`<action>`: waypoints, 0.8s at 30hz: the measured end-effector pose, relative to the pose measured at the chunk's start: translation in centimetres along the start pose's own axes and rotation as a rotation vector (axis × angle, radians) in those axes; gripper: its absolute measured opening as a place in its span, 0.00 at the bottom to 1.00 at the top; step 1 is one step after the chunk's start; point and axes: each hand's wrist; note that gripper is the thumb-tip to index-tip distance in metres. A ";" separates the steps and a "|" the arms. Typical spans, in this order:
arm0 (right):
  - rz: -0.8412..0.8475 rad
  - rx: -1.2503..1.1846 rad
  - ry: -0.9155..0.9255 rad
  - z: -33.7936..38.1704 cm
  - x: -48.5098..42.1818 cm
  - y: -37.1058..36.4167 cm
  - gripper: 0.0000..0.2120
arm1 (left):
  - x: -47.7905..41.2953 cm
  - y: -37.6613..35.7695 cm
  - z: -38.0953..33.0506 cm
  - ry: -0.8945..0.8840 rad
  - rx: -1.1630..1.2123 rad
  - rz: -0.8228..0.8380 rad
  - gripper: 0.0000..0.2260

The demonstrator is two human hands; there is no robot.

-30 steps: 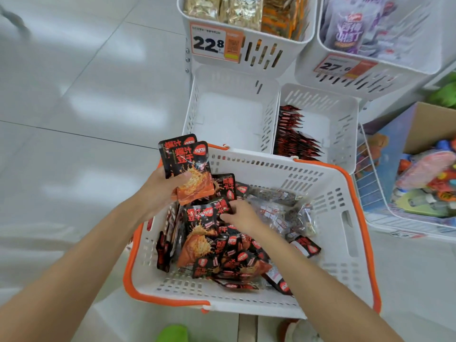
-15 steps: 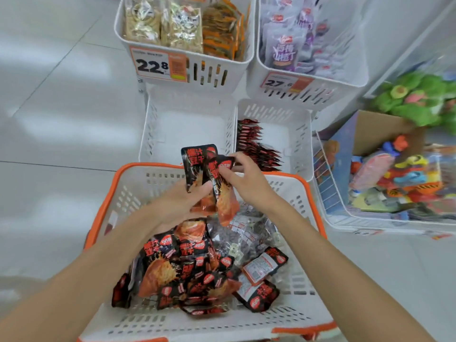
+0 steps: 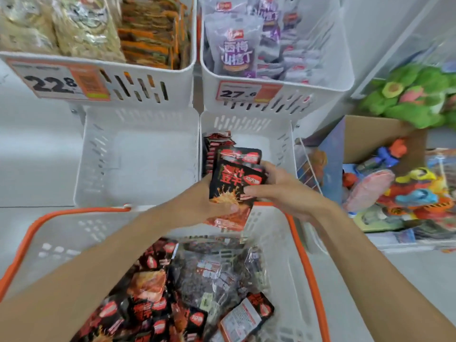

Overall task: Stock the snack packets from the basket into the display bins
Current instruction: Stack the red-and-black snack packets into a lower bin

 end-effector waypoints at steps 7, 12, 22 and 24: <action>-0.440 0.227 0.353 -0.6 -5.5 6.7 0.07 | -8.0 -1.2 0.7 -0.129 -0.160 -0.392 0.30; -0.661 0.344 0.716 -4.9 -12.4 7.6 0.14 | -11.7 1.0 4.0 -0.225 -0.686 -0.634 0.39; -0.073 0.247 0.096 -8.4 -16.7 6.7 0.22 | -12.6 0.4 6.9 -0.176 -0.410 -0.617 0.42; -0.052 0.284 0.103 -8.0 -17.1 5.9 0.18 | -12.6 0.4 6.8 -0.192 -0.396 -0.626 0.41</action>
Point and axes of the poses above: each hand's wrist, its own x-axis away from the middle knuckle, its own y-axis out of the back of the hand, z = x × y, and after that the axes turned 15 degrees about -z, right-handed
